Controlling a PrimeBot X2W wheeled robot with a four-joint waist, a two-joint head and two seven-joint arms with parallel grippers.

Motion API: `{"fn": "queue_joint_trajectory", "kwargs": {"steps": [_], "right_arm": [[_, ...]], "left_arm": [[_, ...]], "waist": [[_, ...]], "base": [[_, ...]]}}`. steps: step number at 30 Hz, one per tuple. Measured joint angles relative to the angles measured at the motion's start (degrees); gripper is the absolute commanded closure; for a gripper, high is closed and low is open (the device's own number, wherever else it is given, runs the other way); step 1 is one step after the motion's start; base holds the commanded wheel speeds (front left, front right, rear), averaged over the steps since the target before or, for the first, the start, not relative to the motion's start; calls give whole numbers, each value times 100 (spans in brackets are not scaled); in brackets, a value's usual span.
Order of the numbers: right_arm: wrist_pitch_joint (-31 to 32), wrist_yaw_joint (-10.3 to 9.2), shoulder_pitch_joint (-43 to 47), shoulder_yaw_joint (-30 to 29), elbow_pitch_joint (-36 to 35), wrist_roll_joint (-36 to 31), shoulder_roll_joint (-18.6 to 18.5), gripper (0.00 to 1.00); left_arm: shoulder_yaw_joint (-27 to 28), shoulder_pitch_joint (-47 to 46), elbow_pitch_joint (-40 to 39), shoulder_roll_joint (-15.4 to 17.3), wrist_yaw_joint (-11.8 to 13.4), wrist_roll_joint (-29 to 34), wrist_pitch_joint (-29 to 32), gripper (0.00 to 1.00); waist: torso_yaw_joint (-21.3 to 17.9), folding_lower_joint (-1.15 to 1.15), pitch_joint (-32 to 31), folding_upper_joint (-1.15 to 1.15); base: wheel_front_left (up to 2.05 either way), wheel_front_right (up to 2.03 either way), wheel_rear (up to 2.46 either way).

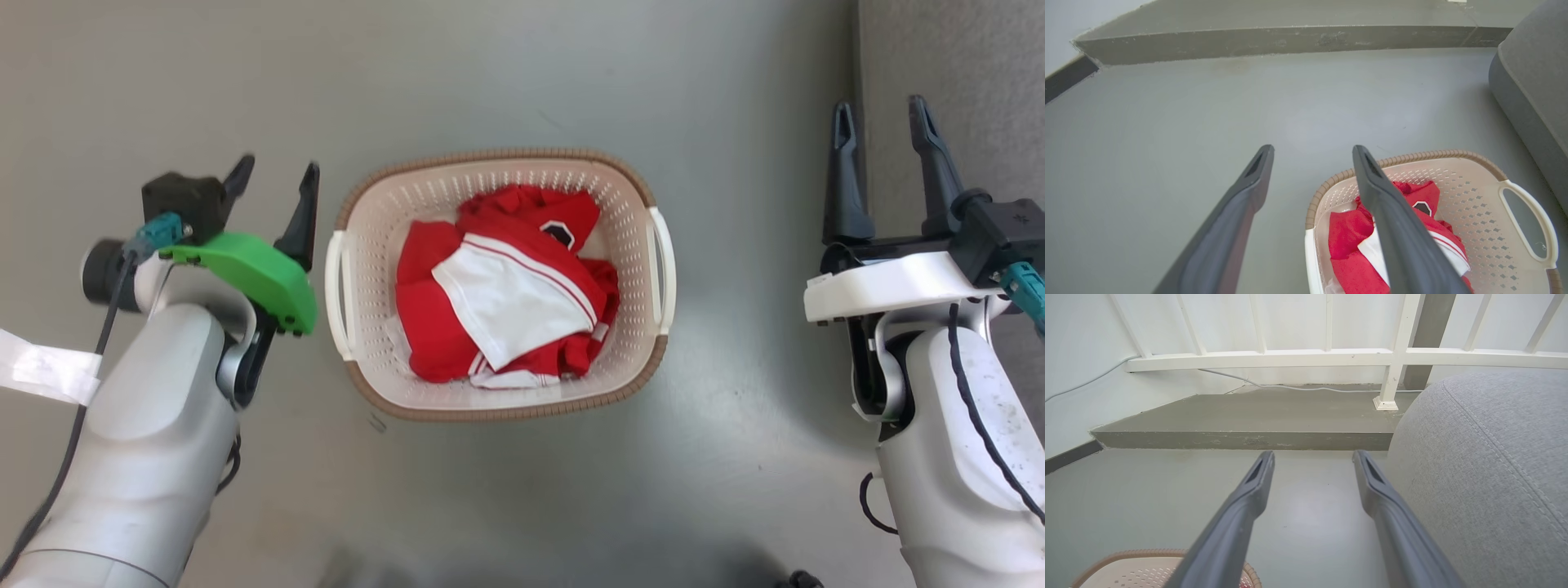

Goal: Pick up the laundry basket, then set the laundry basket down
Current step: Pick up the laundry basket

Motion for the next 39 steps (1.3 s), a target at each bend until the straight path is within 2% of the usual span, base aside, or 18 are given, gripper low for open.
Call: {"fn": "queue_joint_trajectory", "kwargs": {"steps": [6,19,25,39], "right_arm": [[0,51,98,-68,87,1,-22,0],[0,101,610,-75,292,1,-15,0],[0,122,951,-70,353,-38,-34,0],[0,152,1606,-38,404,-38,-32,0]], "left_arm": [[327,84,-1036,93,296,375,5,0],[803,1267,-2368,220,780,789,5,0],[888,2075,-2859,247,942,944,5,0],[940,3487,-3434,331,1109,960,5,0]], "waist": [[61,0,-466,0],[86,0,-1524,0],[40,0,-2091,0],[-106,0,-2954,0]], "base": [[0,0,0],[0,0,0],[0,0,0],[0,0,0]]}}
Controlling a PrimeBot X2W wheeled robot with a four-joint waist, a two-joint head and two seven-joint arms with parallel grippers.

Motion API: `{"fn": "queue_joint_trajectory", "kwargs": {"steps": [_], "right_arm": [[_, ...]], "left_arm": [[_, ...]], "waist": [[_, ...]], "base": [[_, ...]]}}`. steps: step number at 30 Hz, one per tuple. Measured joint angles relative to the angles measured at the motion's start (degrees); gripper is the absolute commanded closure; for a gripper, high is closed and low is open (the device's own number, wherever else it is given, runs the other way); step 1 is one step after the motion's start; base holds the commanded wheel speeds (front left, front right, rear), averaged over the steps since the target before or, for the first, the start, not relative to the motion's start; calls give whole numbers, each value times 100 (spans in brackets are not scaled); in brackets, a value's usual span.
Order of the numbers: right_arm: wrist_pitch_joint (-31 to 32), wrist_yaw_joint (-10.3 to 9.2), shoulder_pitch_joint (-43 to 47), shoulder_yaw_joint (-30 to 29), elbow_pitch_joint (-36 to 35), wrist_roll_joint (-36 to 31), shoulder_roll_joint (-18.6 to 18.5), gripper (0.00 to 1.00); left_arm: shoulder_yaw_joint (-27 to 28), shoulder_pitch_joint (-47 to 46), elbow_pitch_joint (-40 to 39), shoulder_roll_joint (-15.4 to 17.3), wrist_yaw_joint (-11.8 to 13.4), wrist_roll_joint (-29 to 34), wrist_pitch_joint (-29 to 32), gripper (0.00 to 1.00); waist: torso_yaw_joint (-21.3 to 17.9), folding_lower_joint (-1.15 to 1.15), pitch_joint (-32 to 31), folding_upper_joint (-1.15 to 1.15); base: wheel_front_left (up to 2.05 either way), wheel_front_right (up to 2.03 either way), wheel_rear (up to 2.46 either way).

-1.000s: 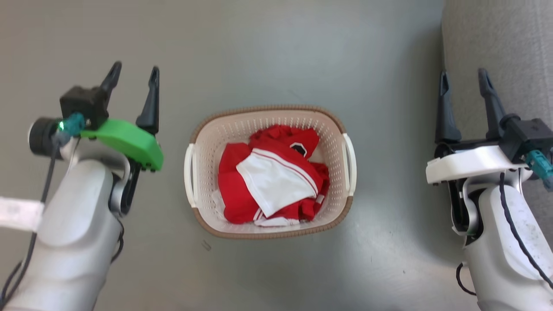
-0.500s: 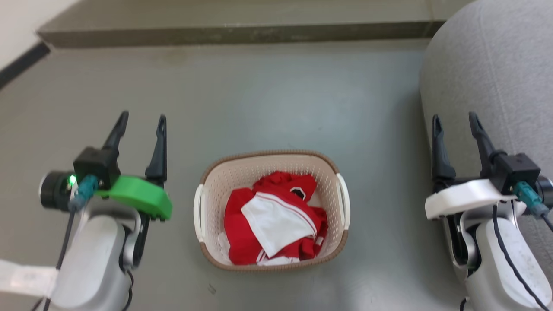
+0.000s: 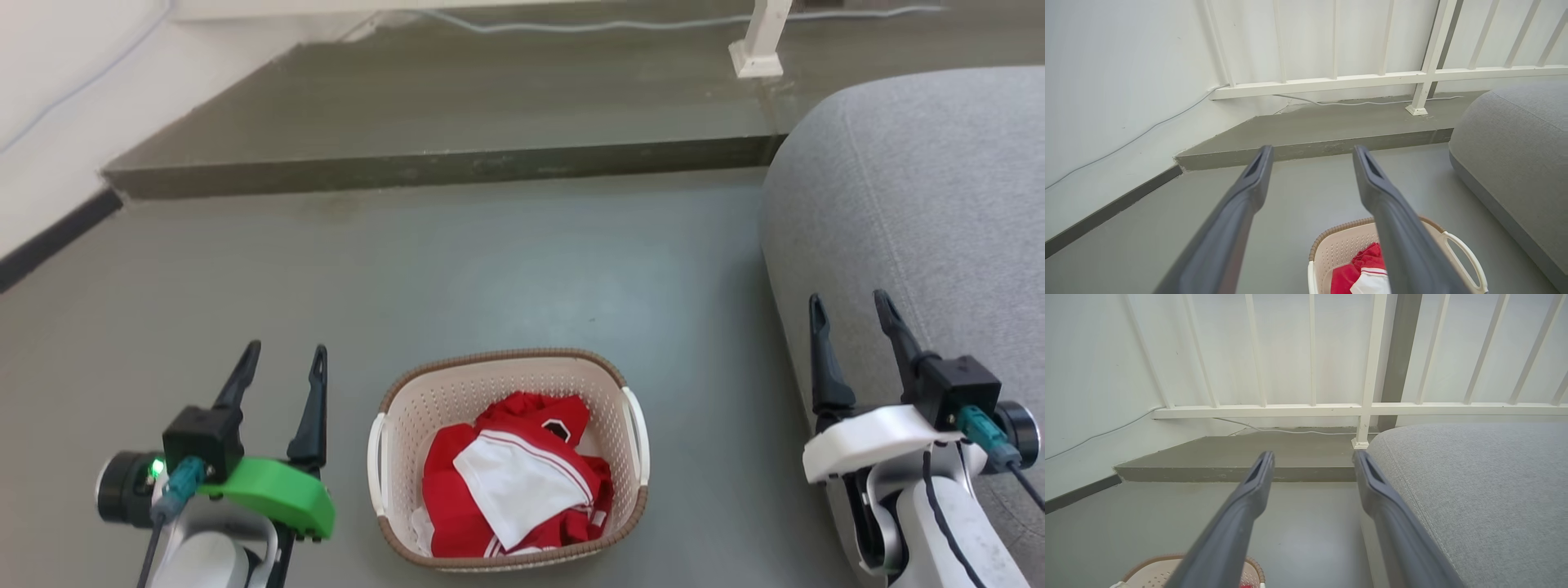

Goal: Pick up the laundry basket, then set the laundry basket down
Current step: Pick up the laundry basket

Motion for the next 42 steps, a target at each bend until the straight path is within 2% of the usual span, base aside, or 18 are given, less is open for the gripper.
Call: {"fn": "queue_joint_trajectory", "kwargs": {"steps": [18,42], "right_arm": [[1,25,333,21,-4,1,0,0],[1,44,490,25,-33,29,7,0]], "left_arm": [[240,794,-615,29,129,26,0,0],[358,1145,-1069,24,176,87,97,0]], "waist": [[-67,0,-316,0],[-45,0,-344,0]], "base": [[0,0,0],[0,0,0]]}}
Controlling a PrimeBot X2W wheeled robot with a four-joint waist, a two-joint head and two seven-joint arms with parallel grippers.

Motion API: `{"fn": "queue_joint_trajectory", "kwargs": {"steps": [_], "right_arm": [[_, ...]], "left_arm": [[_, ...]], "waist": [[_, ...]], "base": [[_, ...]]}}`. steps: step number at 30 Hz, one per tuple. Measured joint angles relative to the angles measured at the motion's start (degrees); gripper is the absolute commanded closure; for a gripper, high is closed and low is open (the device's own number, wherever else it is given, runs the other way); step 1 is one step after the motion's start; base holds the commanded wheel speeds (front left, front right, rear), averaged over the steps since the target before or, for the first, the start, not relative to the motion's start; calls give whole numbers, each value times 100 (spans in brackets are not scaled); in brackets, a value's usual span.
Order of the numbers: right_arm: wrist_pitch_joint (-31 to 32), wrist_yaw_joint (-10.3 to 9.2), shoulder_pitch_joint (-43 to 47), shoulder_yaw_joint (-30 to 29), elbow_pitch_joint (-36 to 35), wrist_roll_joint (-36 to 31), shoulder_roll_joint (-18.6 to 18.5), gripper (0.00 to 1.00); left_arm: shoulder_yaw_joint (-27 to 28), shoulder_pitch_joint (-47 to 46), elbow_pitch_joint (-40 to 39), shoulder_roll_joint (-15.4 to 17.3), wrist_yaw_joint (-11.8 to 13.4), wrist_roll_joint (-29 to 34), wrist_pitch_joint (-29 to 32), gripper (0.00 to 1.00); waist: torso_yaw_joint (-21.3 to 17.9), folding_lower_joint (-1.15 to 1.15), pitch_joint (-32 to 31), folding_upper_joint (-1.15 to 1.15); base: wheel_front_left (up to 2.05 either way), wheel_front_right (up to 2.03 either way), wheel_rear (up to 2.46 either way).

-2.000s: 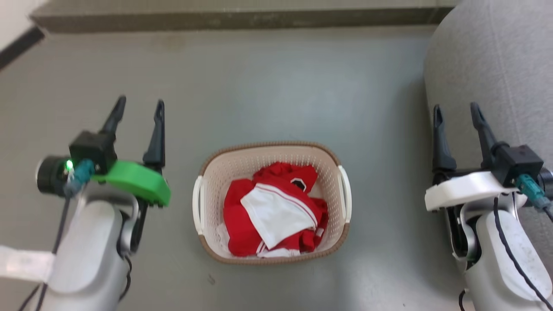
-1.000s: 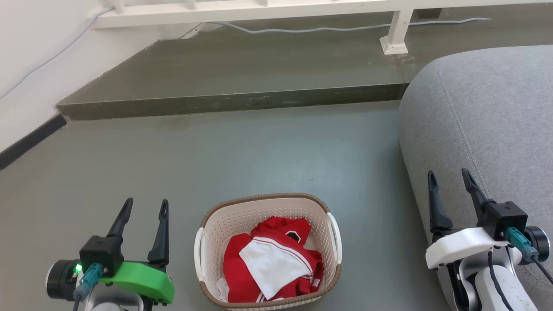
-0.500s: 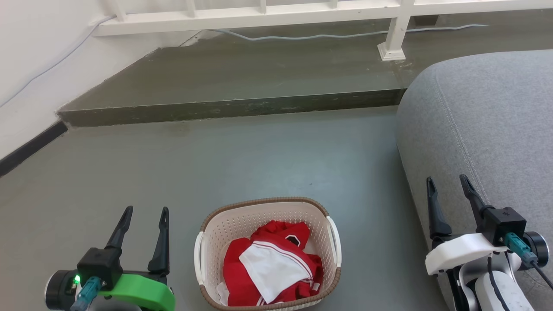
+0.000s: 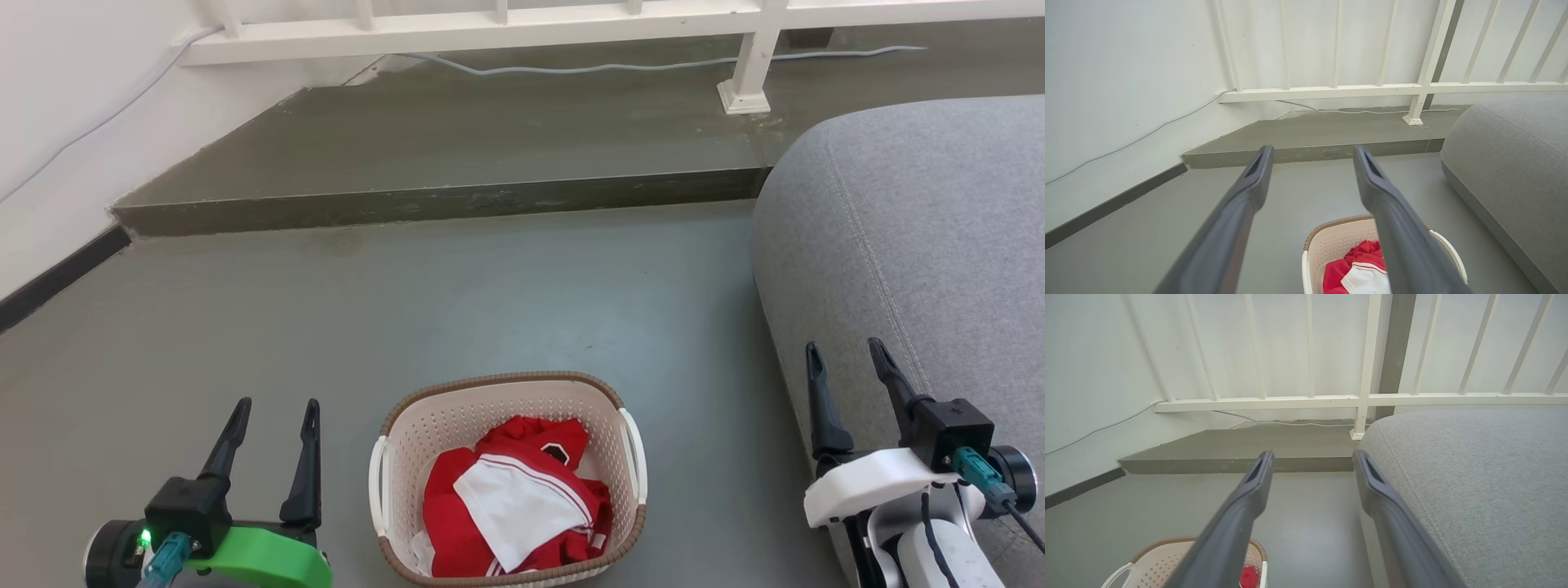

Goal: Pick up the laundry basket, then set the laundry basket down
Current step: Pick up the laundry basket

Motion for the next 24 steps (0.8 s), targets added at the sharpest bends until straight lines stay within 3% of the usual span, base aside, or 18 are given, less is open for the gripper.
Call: {"fn": "queue_joint_trajectory", "kwargs": {"steps": [24], "right_arm": [[0,7,-101,91,-118,69,37,0]], "left_arm": [[18,-40,-318,-15,8,130,219,0]], "waist": [[47,0,647,0]], "base": [[0,0,0]]}}
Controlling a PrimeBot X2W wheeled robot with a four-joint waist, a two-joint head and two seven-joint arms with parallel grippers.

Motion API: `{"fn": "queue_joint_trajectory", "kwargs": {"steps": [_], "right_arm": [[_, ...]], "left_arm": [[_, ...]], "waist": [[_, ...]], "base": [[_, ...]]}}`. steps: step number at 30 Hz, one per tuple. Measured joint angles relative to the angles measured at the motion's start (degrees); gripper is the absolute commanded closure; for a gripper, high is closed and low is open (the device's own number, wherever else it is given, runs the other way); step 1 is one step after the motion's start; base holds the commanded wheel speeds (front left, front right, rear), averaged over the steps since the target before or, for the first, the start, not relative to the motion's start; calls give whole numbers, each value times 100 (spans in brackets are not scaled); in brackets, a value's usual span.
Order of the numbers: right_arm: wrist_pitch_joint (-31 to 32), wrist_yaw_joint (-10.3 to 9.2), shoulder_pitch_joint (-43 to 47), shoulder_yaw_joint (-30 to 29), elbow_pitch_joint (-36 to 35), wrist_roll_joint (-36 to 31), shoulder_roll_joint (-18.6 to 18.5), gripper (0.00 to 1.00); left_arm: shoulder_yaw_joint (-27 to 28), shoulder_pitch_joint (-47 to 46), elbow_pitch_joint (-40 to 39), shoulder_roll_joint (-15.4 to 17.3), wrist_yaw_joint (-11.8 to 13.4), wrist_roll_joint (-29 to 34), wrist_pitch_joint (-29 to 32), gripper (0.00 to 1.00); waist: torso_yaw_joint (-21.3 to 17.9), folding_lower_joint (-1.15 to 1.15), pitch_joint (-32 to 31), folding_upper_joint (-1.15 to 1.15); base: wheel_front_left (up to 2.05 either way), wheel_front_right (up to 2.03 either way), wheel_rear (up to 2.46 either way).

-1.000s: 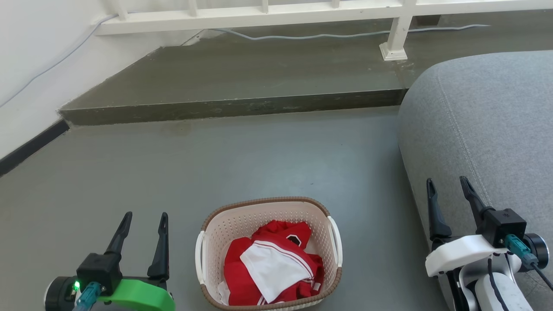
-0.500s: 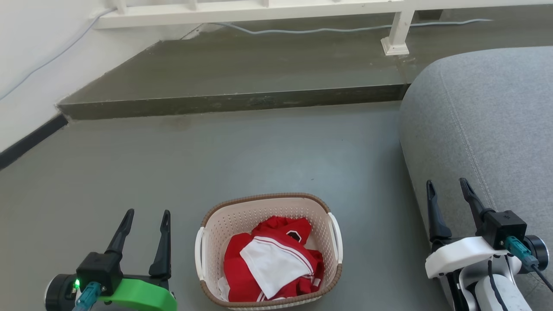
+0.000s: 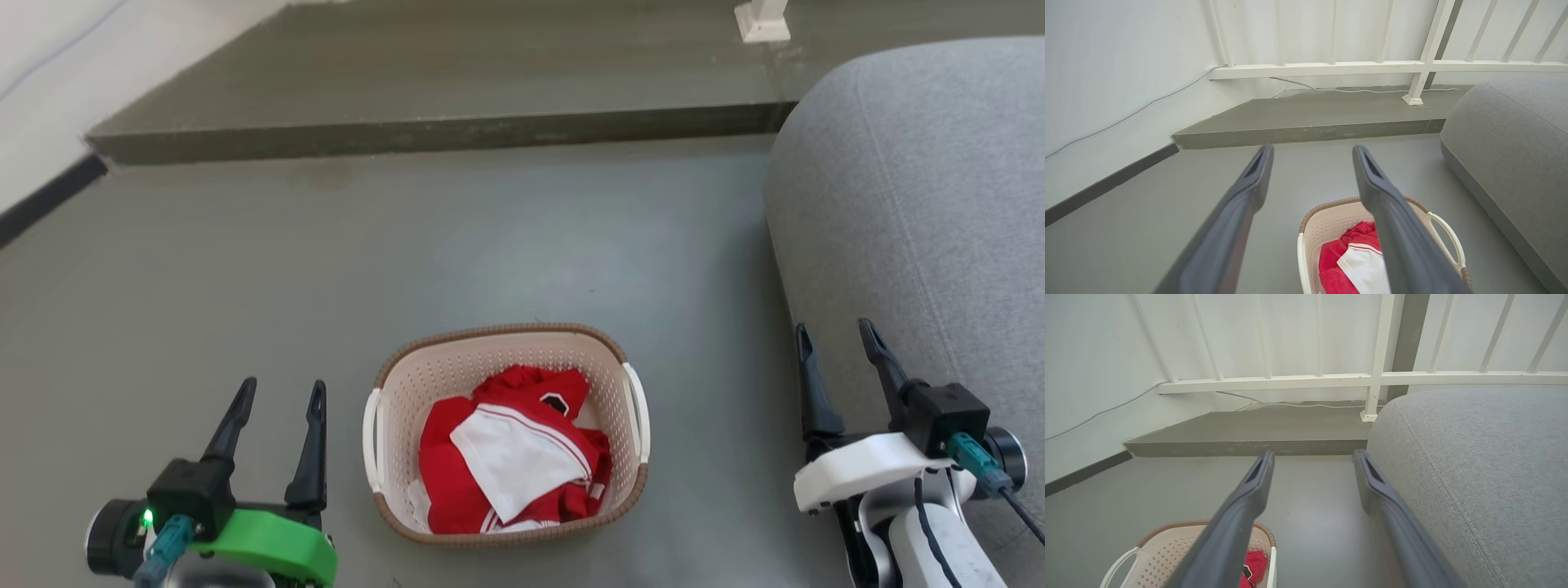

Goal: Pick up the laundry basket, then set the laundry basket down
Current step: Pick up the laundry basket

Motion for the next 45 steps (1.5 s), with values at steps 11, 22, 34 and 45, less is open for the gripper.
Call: {"fn": "queue_joint_trajectory", "kwargs": {"steps": [11,22,34,45], "right_arm": [[8,44,-454,175,76,51,31,0],[52,48,-1310,368,528,54,36,0],[59,49,-2232,572,1257,70,38,0],[58,94,-2726,860,1923,109,38,0]], "left_arm": [[-14,-724,279,-78,-90,-66,148,0],[-42,-1918,991,-126,-472,-160,355,0],[-209,-3039,2033,-189,-881,-210,651,0],[-240,-3637,3045,-341,-1122,-258,656,0]], "waist": [[42,0,767,0],[78,1,1720,0],[71,1,2693,0],[105,1,3357,0]], "base": [[0,0,0],[0,0,0],[0,0,0],[0,0,0]]}}
